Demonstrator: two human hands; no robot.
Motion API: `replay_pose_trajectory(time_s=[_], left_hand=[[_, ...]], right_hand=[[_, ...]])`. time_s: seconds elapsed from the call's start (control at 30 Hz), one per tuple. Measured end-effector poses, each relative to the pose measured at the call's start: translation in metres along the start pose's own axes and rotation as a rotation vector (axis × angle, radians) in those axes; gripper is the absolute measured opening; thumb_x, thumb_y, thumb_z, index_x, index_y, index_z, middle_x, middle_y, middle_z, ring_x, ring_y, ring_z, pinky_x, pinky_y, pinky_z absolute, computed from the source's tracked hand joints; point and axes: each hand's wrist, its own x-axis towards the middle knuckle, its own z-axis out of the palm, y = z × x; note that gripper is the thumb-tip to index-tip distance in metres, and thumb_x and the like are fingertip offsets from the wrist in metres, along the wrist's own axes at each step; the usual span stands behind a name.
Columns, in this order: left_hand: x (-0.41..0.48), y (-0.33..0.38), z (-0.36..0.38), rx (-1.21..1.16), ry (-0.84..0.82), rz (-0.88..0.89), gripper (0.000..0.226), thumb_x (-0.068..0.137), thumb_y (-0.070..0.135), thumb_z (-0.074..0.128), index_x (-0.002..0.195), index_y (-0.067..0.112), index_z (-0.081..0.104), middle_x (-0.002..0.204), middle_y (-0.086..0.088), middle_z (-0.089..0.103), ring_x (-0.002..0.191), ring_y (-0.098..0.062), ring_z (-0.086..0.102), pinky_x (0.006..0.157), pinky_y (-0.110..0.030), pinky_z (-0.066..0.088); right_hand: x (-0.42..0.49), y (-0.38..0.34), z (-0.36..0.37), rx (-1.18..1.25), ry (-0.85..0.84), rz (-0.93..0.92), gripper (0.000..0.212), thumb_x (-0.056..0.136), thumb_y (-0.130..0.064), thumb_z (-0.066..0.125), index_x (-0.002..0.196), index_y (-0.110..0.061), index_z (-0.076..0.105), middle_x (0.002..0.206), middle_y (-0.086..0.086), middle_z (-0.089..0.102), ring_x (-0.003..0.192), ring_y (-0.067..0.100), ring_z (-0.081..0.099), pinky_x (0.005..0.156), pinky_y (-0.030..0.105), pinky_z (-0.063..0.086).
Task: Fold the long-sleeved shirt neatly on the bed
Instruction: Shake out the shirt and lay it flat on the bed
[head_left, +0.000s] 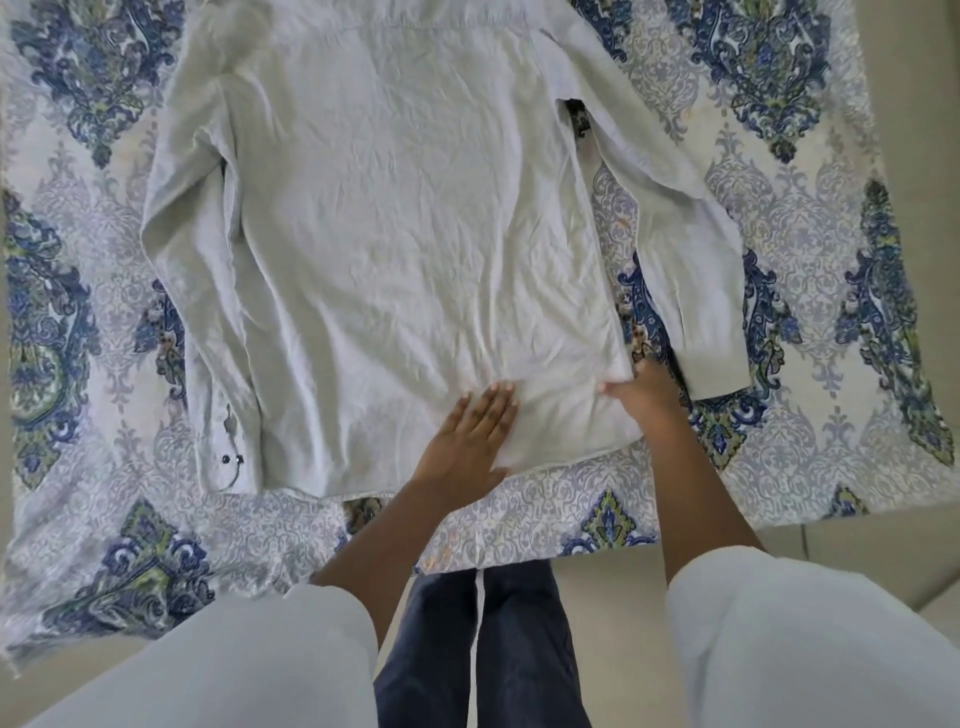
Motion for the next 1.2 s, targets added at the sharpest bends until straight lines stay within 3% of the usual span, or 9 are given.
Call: replay_pose_trajectory(time_s=[0.17,0.33,0.63,0.8,0.9,0.97,1.07,1.13,1.2], left_hand=[[-0.007,0.009,0.01,0.052,-0.03,-0.006,0.094,0.08,0.056,0.054,0.147,0.009,0.008,0.156,-0.011,0.01,0.144,-0.03,0.013,0.115,-0.047,0.016],[-0.015,0.016,0.015,0.086,-0.029,-0.036,0.083,0.083,0.028,0.055,0.148,0.012,0.006,0.156,-0.007,0.002,0.143,-0.026,0.003,0.113,-0.047,0.005],[-0.015,0.016,0.009,0.006,-0.094,-0.004,0.077,0.094,0.022,0.037,0.141,0.018,-0.023,0.148,0.001,-0.031,0.138,-0.022,-0.027,0.111,-0.042,-0.016],[-0.023,0.007,-0.005,-0.105,-0.124,-0.036,0.058,0.1,0.03,0.026,0.15,0.016,0.0,0.157,0.002,-0.009,0.146,-0.015,-0.007,0.118,-0.036,-0.004],[-0.036,-0.008,-0.018,-0.241,0.084,-0.154,0.045,0.097,0.02,0.03,0.138,0.006,0.042,0.147,-0.009,0.04,0.136,-0.022,0.037,0.11,-0.036,0.03],[-0.048,-0.023,-0.02,-0.25,0.253,-0.206,0.04,0.086,0.016,0.035,0.109,0.005,0.066,0.111,-0.011,0.068,0.103,-0.027,0.064,0.082,-0.036,0.052],[-0.069,-0.052,-0.016,-0.236,0.384,-0.366,0.026,0.08,0.009,0.044,0.088,0.005,0.068,0.083,-0.008,0.067,0.075,-0.028,0.063,0.059,-0.033,0.05],[-0.084,-0.07,-0.014,-0.304,0.474,-0.598,0.018,0.081,0.001,0.054,0.093,0.002,0.067,0.086,-0.012,0.065,0.077,-0.032,0.06,0.06,-0.037,0.048],[-0.102,-0.087,-0.009,-0.411,0.524,-0.871,0.022,0.086,0.005,0.056,0.105,0.0,0.064,0.1,-0.017,0.062,0.091,-0.036,0.056,0.074,-0.043,0.048]], right_hand=[[-0.001,0.017,-0.008,-0.012,-0.029,0.022,0.054,0.087,-0.019,0.065,0.133,0.002,0.046,0.133,0.019,0.053,0.117,0.035,0.054,0.095,0.038,0.044],[-0.006,0.02,-0.006,0.004,-0.099,0.044,0.06,0.085,-0.023,0.067,0.135,0.002,0.043,0.138,0.02,0.048,0.121,0.034,0.051,0.099,0.038,0.043],[-0.009,0.031,-0.01,-0.081,-0.077,0.083,0.062,0.081,-0.021,0.072,0.132,0.002,0.047,0.131,0.02,0.054,0.113,0.034,0.057,0.086,0.031,0.046],[-0.034,0.003,0.007,-0.241,0.148,-0.055,0.084,0.072,-0.032,0.079,0.137,-0.005,0.033,0.144,0.019,0.035,0.132,0.036,0.033,0.104,0.049,0.035],[-0.056,-0.031,0.031,-0.27,0.141,-0.118,0.066,0.082,-0.025,0.067,0.135,-0.005,0.034,0.141,0.019,0.034,0.129,0.035,0.031,0.1,0.044,0.036],[-0.066,-0.052,0.053,-0.209,0.077,-0.187,0.046,0.086,-0.017,0.058,0.127,-0.002,0.044,0.133,0.017,0.043,0.123,0.033,0.038,0.095,0.04,0.04],[-0.082,-0.077,0.089,-0.062,-0.052,-0.327,0.026,0.087,-0.009,0.049,0.111,-0.002,0.055,0.118,0.015,0.057,0.109,0.031,0.053,0.083,0.032,0.043],[-0.094,-0.09,0.113,-0.021,-0.138,-0.404,0.018,0.087,-0.008,0.048,0.101,-0.005,0.058,0.111,0.013,0.062,0.102,0.029,0.058,0.078,0.03,0.042],[-0.104,-0.101,0.135,-0.005,-0.202,-0.461,0.017,0.087,-0.008,0.048,0.099,-0.006,0.061,0.109,0.011,0.064,0.1,0.028,0.059,0.079,0.03,0.043]])
